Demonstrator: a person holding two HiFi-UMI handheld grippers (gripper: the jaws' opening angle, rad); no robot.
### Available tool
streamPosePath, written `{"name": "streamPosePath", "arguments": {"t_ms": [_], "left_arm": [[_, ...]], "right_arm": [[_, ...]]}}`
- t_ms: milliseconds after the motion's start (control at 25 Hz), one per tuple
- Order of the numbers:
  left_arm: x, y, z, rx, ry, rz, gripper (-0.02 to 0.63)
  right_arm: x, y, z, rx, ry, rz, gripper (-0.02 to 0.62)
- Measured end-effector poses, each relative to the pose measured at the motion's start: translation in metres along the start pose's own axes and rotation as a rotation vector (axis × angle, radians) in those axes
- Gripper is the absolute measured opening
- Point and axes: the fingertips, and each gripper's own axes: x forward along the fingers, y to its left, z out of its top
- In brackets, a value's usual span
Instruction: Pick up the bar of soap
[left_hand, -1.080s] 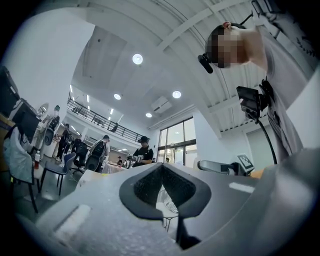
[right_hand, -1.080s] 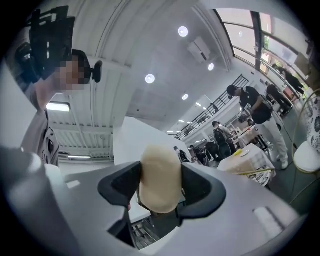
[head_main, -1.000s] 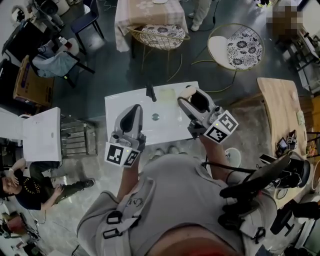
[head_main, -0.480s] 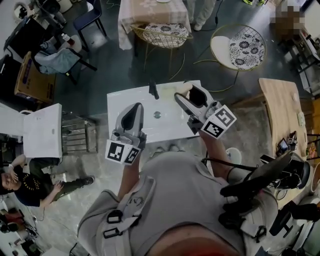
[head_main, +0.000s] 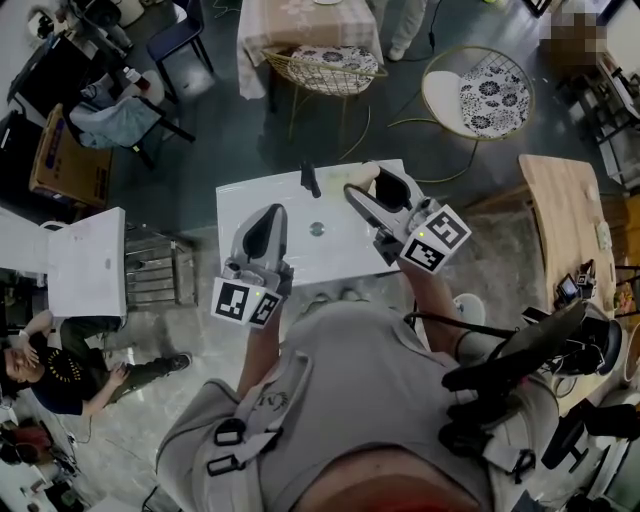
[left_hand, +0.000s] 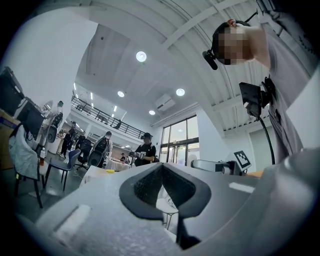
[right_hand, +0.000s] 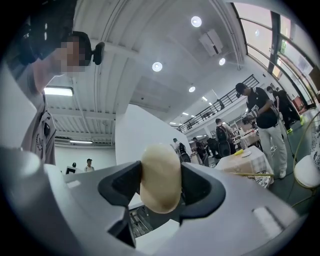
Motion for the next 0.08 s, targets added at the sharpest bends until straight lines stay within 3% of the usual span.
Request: {"name": "streamPosePath", "arguments": {"t_ms": [80], "left_arm": [[0.0004, 0.0018, 0.0003, -0.003, 0.000, -0.001, -0.006]], "right_arm": [[0.0018, 0.0004, -0.0005, -0.002, 0.003, 0.001, 0.250]]}}
